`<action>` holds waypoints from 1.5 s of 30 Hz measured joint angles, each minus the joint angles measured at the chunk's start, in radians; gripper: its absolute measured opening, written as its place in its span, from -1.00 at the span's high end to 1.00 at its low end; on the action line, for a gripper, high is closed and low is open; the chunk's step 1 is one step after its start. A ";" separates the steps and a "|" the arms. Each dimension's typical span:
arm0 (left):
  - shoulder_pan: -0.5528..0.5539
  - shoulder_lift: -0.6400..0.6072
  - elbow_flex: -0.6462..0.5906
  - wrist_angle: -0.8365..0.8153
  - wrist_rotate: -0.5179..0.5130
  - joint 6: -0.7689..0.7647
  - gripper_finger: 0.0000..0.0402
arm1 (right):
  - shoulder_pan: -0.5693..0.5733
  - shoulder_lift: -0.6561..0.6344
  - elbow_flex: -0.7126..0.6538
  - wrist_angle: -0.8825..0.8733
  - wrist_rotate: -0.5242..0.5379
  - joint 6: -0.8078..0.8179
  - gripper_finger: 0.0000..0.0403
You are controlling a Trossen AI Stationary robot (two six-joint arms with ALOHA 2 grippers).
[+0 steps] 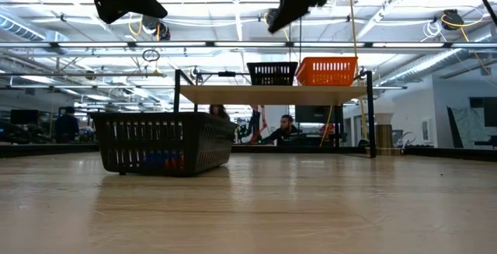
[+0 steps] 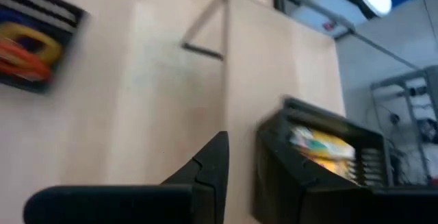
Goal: Pick & Place Office Desk Supplies
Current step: Put the black basket filled with spring rubber band on the shelf
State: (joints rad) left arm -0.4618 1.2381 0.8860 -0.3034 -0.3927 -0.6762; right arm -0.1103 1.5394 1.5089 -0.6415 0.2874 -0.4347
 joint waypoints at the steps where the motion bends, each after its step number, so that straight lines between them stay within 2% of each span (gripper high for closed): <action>1: 0.000 0.000 0.000 0.000 0.000 0.000 -0.18 | 0.023 -0.008 0.000 0.000 -0.004 0.020 0.66; 9: 0.002 0.000 0.000 0.002 0.000 0.014 -0.18 | 0.248 0.002 0.001 0.009 -0.278 0.235 0.66; 15: 0.003 0.000 0.000 0.002 0.000 0.041 -0.18 | 0.406 0.057 -0.066 0.160 -0.282 0.255 0.66; 19: 0.003 0.000 0.000 0.013 0.000 0.117 -0.18 | 0.471 0.061 -0.154 0.302 -0.221 0.256 0.66; 21: 0.003 0.000 0.000 0.011 0.004 0.171 -0.18 | 0.494 0.063 -0.202 0.358 -0.156 0.249 0.66; 23: 0.009 0.000 0.000 0.009 0.035 0.211 -0.18 | 0.514 0.063 -0.238 0.387 -0.044 0.239 0.66; 26: 0.024 0.012 0.001 -0.001 0.058 0.191 -0.18 | 0.543 0.050 -0.270 0.374 0.171 0.239 0.66; 30: 0.047 0.098 0.001 -0.065 0.079 0.217 -0.18 | 0.569 0.028 -0.291 0.367 0.437 0.236 0.66; 34: 0.076 0.214 0.001 -0.073 0.220 0.223 -0.18 | 0.612 -0.008 -0.299 0.367 0.792 0.236 0.66; 36: 0.087 0.263 0.002 -0.068 0.269 0.223 -0.18 | 0.633 -0.034 -0.299 0.368 0.907 0.239 0.66; 39: 0.099 0.317 0.015 -0.102 0.298 0.231 -0.18 | 0.665 -0.076 -0.299 0.382 0.970 0.259 0.66; 45: 0.102 0.373 0.055 -0.115 0.375 0.246 -0.18 | 0.719 -0.156 -0.324 0.386 0.969 0.319 0.66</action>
State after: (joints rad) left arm -0.3595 1.6111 0.9414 -0.4180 -0.0176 -0.4306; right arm 0.6090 1.3833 1.1854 -0.2553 1.2565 -0.1161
